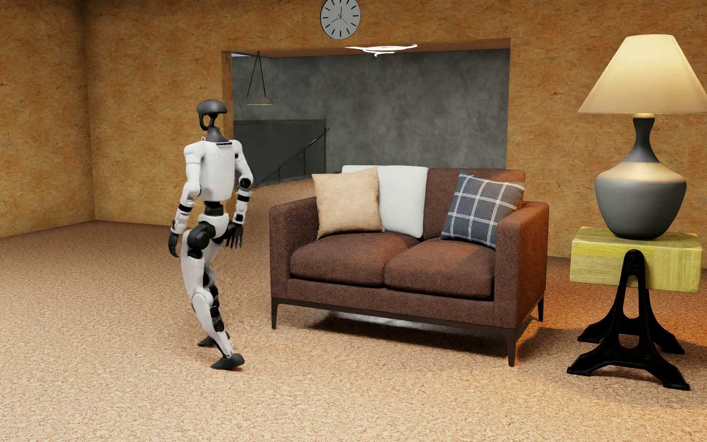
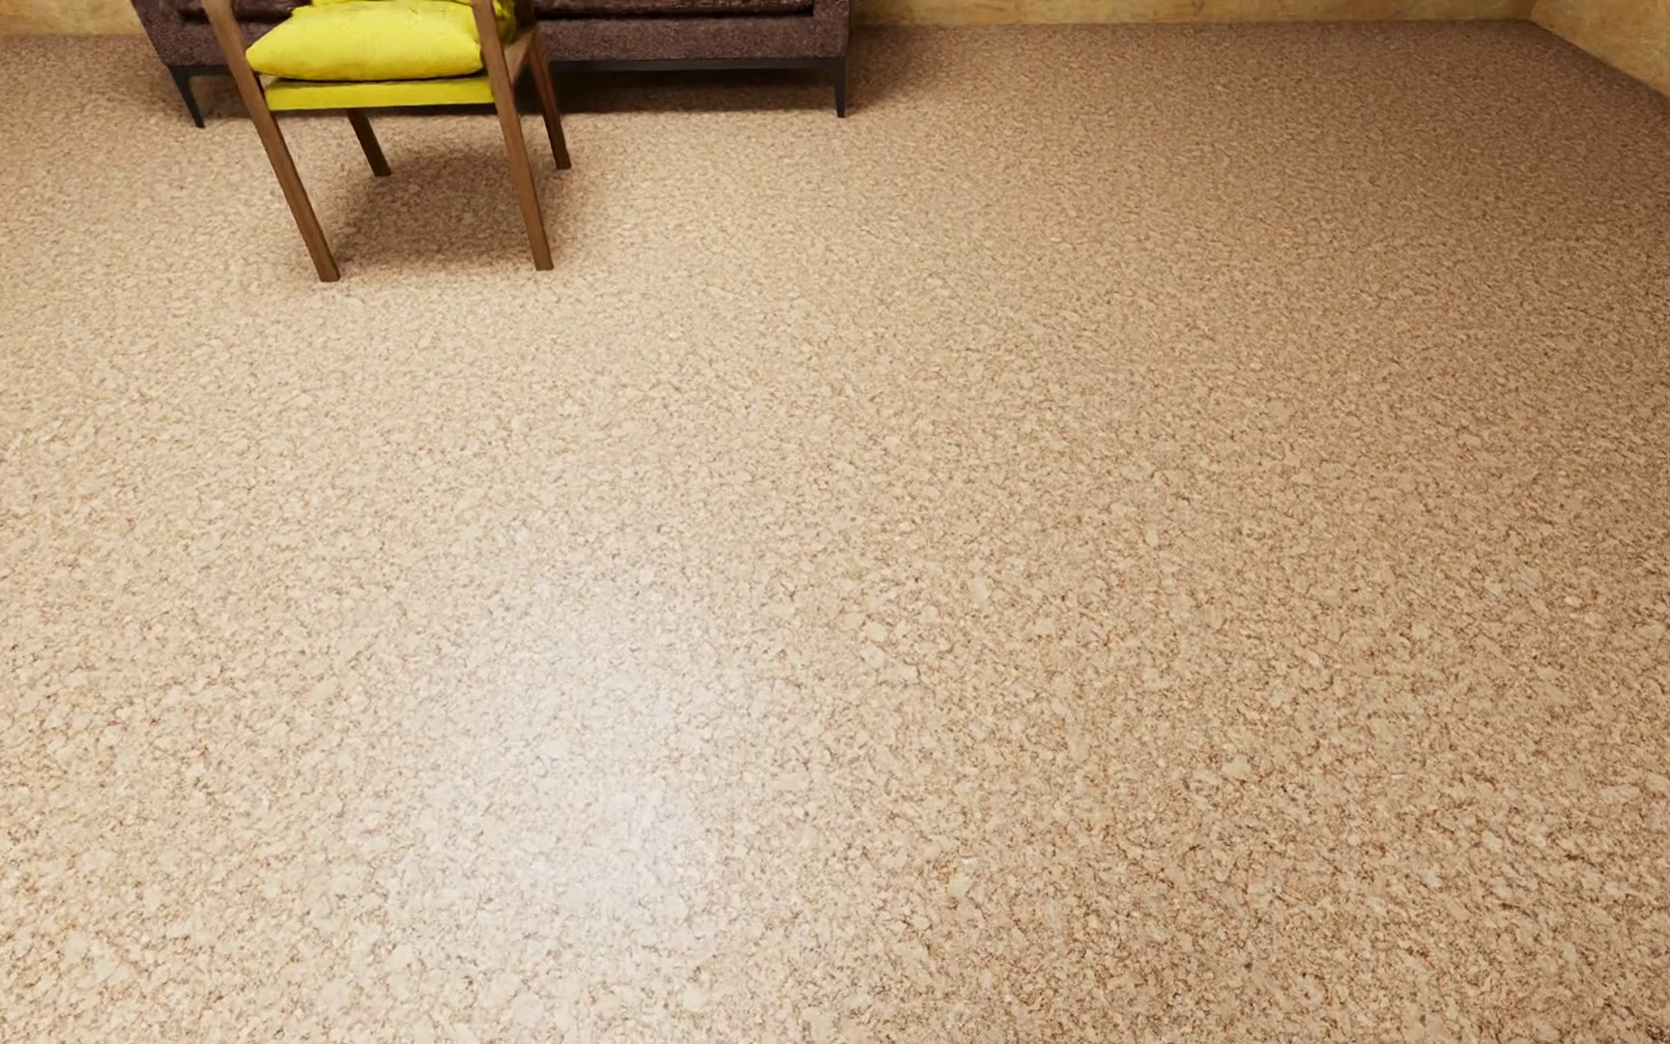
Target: Go around sofa
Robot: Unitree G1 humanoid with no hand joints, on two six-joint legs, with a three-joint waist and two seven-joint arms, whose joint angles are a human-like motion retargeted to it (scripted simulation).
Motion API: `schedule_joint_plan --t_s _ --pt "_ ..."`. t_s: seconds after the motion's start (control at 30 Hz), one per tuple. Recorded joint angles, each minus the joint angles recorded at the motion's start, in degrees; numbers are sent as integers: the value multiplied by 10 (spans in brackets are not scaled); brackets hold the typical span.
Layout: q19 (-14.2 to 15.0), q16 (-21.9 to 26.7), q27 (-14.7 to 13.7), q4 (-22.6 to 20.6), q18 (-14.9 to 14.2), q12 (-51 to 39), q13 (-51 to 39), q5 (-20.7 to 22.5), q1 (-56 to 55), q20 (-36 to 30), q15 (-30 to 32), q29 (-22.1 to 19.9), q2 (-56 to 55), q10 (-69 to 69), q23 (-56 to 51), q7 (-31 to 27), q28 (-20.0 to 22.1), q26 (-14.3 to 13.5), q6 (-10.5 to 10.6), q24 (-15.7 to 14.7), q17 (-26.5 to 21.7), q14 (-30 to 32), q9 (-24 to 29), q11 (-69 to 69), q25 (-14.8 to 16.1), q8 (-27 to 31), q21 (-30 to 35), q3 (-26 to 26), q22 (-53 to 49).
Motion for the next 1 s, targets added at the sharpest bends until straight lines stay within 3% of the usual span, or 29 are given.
schedule_joint_plan --t_s 0.03,0.07,0.1,0.13,0.17,0.2,0.23,0.27,0.3,0.33,0.4,0.43,0.5,0.53,0.57,0.6,0.63,0.7,0.73,0.87,0.93,1.0 --pt "0 7 0 -11 0 -7 10 5 35 20 -201 0 1 -17 2 0 0 0 -7 0 -4 -24 -10 -74 0 0 17 -8 -21" --pt "0 15 0 -14 0 -10 23 0 55 37 -39 0 -11 -18 3 0 0 0 -11 0 -10 -57 -25 -278 0 0 30 -14 -36" --pt "0 19 0 -23 0 -13 34 0 72 52 -17 0 -22 -15 9 0 0 0 -15 0 -13 -78 -29 -294 0 0 42 -21 -36" --pt "0 16 0 -20 0 -8 40 10 89 72 -215 0 -41 1 16 0 0 0 -8 0 -14 -81 -24 -88 0 0 51 -31 -30" --pt "0 10 0 -14 0 1 46 30 98 91 -148 0 -43 40 22 0 0 0 1 0 -17 -57 -24 -68 0 0 52 -33 -15" --pt "0 0 0 17 0 8 52 61 68 97 -51 0 -43 137 28 0 0 0 26 0 -18 25 -27 -67 0 0 45 -30 4" --pt "0 -9 0 41 0 22 54 84 36 92 14 0 -31 269 39 0 0 0 38 0 -21 131 -15 -26 0 0 49 -19 30" --pt "0 -12 0 58 0 32 50 103 -30 88 27 0 -11 398 34 0 0 0 41 0 -24 123 -8 -7 0 0 40 -8 43" --pt "0 -13 0 66 0 36 45 111 -91 76 18 0 35 460 19 0 0 0 40 0 -28 59 10 -15 0 0 24 -7 54" --pt "0 -13 0 61 0 38 34 107 -147 62 -12 0 72 439 10 0 0 0 24 0 -26 34 12 -27 0 0 8 20 71" --pt "0 -2 0 54 0 58 11 103 -204 55 -85 0 142 248 -39 0 0 0 -9 0 -35 16 16 -41 0 0 2 86 75" --pt "0 2 0 57 0 76 -2 101 -218 67 -122 0 173 124 -54 0 0 0 -22 0 -35 42 10 -55 0 0 -14 100 72" --pt "0 2 0 70 0 103 -22 92 -253 66 -195 0 205 -14 -92 0 0 0 -38 0 -47 340 -10 -53 0 0 -54 116 76" --pt "0 1 0 85 0 117 -29 91 -263 62 -235 0 233 5 -107 0 0 0 -35 0 -56 381 -13 -42 0 0 -67 127 77" --pt "0 0 0 91 0 131 -33 91 -247 68 -255 0 266 56 -120 0 0 0 -35 0 -62 311 -5 -19 0 0 -71 140 75" --pt "0 2 0 76 0 123 -36 81 -236 52 -230 0 256 76 -123 0 0 0 -47 0 -59 222 -5 28 0 0 -81 154 88" --pt "0 3 0 78 0 108 -43 71 -219 46 -158 0 227 99 -110 0 0 0 -58 0 -38 162 -1 93 0 0 -103 169 101" --pt "0 23 0 97 0 70 -61 48 -172 44 -5 0 165 89 -105 0 0 0 -79 0 -17 106 11 150 0 0 -52 149 116" --pt "0 26 0 114 0 65 -53 37 -149 67 13 0 122 77 -117 0 0 0 -81 0 -13 91 9 162 0 0 -44 130 105" --pt "0 26 0 146 0 62 -1 -15 -38 81 -27 0 -16 52 -70 0 0 0 -60 0 -4 18 -2 94 0 0 12 63 34" --pt "0 21 0 134 0 54 32 -31 24 76 -54 0 -70 30 -44 0 0 0 -47 0 -11 -7 -9 9 0 0 15 31 4" --pt "0 25 0 111 0 34 60 -45 70 77 -137 0 -113 13 -11 0 0 0 -40 0 -22 -36 -13 -47 0 0 40 -3 -18"
